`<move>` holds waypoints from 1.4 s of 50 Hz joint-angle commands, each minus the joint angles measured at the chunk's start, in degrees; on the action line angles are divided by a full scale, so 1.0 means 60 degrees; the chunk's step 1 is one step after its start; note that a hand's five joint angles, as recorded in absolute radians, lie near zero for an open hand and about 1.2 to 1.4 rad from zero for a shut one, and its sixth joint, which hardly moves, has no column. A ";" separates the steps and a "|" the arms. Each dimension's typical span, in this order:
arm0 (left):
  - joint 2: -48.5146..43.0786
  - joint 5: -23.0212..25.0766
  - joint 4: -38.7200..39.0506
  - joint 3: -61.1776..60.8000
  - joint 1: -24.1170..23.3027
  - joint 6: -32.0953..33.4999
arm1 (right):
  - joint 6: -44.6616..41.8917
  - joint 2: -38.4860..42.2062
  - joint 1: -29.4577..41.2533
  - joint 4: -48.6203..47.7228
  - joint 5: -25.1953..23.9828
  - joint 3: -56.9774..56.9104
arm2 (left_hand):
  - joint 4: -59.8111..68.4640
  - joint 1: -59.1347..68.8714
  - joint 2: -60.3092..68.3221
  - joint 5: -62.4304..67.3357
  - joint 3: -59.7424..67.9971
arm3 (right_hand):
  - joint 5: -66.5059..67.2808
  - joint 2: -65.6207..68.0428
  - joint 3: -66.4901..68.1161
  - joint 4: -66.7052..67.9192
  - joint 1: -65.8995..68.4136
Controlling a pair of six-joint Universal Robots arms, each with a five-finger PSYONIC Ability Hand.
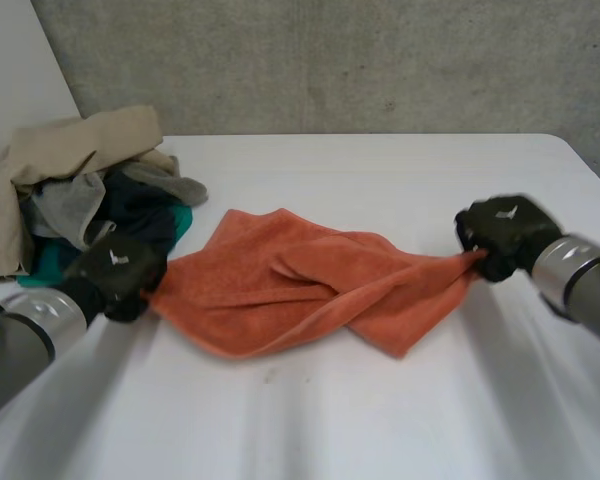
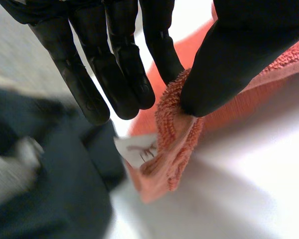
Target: Fold the laundry.
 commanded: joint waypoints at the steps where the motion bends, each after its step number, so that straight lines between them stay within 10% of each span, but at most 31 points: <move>1: 0.2978 -0.0015 -0.0343 0.0523 -0.0196 -0.2241 | -0.1588 -0.1949 -0.0688 0.1813 0.0135 -0.1250 | 0.1906 0.2398 0.1951 0.2422 0.2027 | 0.2249 0.2131 0.2021 0.1919 0.2531; 13: 0.4286 -0.0469 -0.0840 0.2881 -0.0093 -0.4251 | -0.2543 -0.3183 -0.1086 0.2665 0.1205 -0.2908 | 0.1906 0.2398 0.1951 0.2422 0.2027 | 0.2249 0.2131 0.2021 0.1919 0.2531; 29: -0.1466 -0.1931 -0.1310 0.7082 -0.1513 -0.2673 | -0.3101 -0.0490 -0.0295 0.2227 0.2070 -0.4080 | 0.1906 0.2398 0.1951 0.2422 0.2027 | 0.2249 0.2131 0.2021 0.1919 0.2531; 41: -0.3743 -0.3573 0.2714 1.1143 -0.2290 -0.1966 | -0.3087 0.1769 -0.0090 -0.4054 0.3198 -0.6409 | 0.1906 0.2398 0.1951 0.2422 0.2027 | 0.2249 0.2131 0.2021 0.1919 0.2531; 52: -0.2924 -0.3810 0.3480 0.9229 -0.2452 -0.2566 | -0.2823 0.1198 0.0013 -0.5025 0.2744 -0.5094 | 0.1906 0.2398 0.1951 0.2422 0.2027 | 0.2249 0.2131 0.2021 0.1919 0.2531; 70: -0.2145 -0.2960 0.3480 0.3016 -0.2306 -0.2845 | -0.0597 0.2734 -0.1540 -0.0823 -0.0317 -0.2263 | 0.1906 0.2398 0.1951 0.2422 0.2027 | 0.2249 0.2131 0.2021 0.1919 0.2531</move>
